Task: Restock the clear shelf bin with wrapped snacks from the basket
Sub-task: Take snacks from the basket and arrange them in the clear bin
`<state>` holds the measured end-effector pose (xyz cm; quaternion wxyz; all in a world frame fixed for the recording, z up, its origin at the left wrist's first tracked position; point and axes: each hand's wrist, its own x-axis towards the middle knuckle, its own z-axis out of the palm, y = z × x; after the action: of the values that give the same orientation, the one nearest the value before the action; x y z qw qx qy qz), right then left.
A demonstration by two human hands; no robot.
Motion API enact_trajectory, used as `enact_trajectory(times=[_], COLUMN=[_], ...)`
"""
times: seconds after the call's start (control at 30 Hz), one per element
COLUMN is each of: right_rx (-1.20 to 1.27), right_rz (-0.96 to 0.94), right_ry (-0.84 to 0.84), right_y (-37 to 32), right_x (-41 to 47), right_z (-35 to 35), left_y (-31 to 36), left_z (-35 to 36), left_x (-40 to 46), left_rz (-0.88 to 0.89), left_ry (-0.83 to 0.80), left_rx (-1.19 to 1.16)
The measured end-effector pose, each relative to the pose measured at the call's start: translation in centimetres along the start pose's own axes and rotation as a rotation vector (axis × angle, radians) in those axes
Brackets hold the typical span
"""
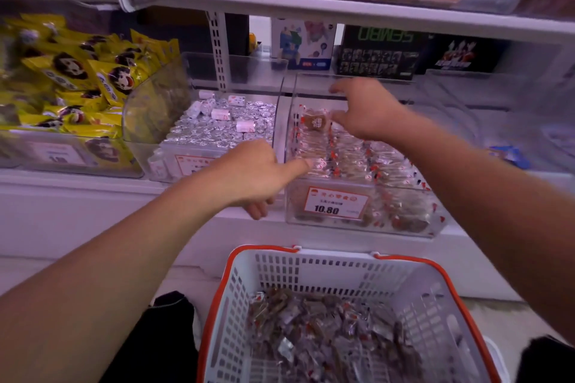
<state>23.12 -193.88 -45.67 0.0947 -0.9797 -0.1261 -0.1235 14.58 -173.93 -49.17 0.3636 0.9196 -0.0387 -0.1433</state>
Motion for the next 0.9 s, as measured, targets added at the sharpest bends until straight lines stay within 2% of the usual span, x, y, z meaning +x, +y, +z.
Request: enact_trajectory(times=[0.07,0.13,0.17,0.2,0.27,0.3,0.4,0.47,0.5,0.6,0.67,0.7,0.77,0.83,0.9], right_rx=[0.122,0.286,0.372,0.439,0.434,0.404,0.215,0.208,0.244,0.401,0.643,0.747,0.800,0.738,0.562], right_rz=[-0.136,-0.243,-0.279,-0.292,-0.291,-0.265,-0.017,0.136,0.225,0.621,0.799,0.839,0.846,0.868,0.832], right_ry=[0.396,0.690,0.747,0.728,0.529,0.312,-0.533,-0.889,-0.964,-0.978,-1.005,-0.985,-0.876,-0.788,-0.770], right_y=[-1.0,-2.4,-3.1,-3.6,-3.9,-3.4,1.1,4.9,6.5,9.4,9.2,8.5,6.9,5.4,4.8], right_x=[-5.2,-10.9,-13.3,-15.3,-18.6,-20.1,-25.1,-29.3,-31.1,-34.3,-34.5,-34.1,-33.5,-33.7,-33.9], right_z=[-0.7,0.8,2.5,4.8,10.6,14.0,23.5,27.8,28.9,31.1,32.7,33.5,35.2,36.7,37.5], left_y=[-1.0,-2.4,-3.2,-3.9,-5.2,-6.1,-10.9,-14.7,-16.3,-19.4,-20.5,-20.8,-21.1,-21.3,-21.7], left_z=[-1.2,0.1,1.7,4.0,9.2,11.8,18.5,22.9,24.9,29.5,31.3,32.2,33.7,35.0,36.0], left_x=[-1.8,-3.0,-3.1,-3.0,-2.4,-2.0,-1.7,-2.3,-2.8,-3.7,-3.6,-3.3,-2.6,-2.1,-1.7], left_rz=[-0.142,-0.252,-0.287,-0.323,-0.364,-0.344,-0.207,-0.250,-0.306,-0.549,-0.645,-0.688,-0.733,-0.710,-0.701], left_ry=[-0.277,-0.568,-0.652,-0.700,-0.714,-0.682,-0.474,-0.514,-0.573,-0.635,-0.610,-0.598,-0.628,-0.682,-0.691], left_rx=[0.127,0.316,0.414,0.493,0.576,0.605,0.665,0.601,0.573,0.436,0.287,0.210,0.133,0.187,0.278])
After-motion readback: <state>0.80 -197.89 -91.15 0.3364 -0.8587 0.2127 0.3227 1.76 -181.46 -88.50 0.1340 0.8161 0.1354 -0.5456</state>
